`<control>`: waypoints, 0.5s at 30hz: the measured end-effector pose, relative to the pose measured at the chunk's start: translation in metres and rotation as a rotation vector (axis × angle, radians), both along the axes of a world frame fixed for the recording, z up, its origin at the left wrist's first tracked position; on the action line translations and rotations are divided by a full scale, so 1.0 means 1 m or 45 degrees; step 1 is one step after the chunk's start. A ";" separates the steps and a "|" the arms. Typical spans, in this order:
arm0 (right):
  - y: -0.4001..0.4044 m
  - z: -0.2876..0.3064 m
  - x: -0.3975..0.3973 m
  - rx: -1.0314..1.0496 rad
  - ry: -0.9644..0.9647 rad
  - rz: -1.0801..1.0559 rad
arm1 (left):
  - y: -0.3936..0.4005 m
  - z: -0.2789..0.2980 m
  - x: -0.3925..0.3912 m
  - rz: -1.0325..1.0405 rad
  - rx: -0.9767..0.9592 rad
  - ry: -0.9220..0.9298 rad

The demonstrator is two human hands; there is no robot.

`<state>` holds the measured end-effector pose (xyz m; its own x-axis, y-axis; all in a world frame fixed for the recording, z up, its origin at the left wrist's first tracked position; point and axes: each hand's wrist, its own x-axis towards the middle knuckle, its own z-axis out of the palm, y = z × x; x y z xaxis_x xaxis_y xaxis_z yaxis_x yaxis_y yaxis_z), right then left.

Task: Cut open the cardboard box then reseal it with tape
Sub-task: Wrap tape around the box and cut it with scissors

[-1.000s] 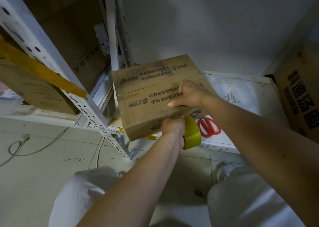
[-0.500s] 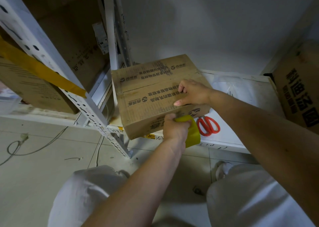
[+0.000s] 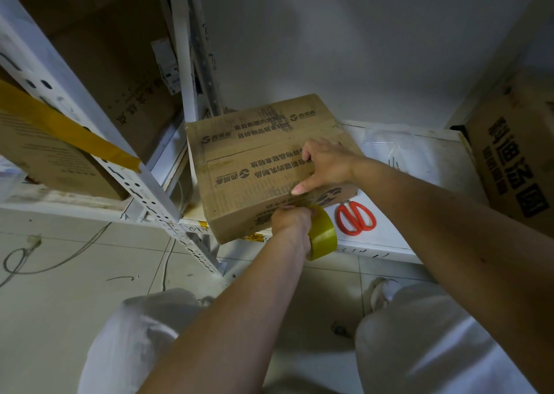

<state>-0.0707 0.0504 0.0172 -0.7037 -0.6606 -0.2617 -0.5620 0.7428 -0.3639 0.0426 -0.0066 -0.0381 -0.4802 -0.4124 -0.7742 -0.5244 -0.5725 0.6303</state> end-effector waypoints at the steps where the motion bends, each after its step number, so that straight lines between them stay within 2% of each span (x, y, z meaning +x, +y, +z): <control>1: 0.000 0.000 0.001 0.030 0.031 0.025 | -0.001 0.001 0.000 -0.013 -0.002 -0.003; 7: 0.001 -0.006 0.010 0.033 0.280 0.109 | -0.005 -0.002 0.004 -0.116 -0.016 0.009; 15: 0.015 -0.009 0.005 -0.034 0.272 0.196 | 0.003 0.002 0.006 -0.004 0.062 0.116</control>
<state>-0.0657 0.0658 0.0078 -0.6319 -0.7687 -0.0995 -0.7336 0.6345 -0.2432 0.0482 -0.0041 -0.0366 -0.5504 -0.3740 -0.7465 -0.4680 -0.6022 0.6468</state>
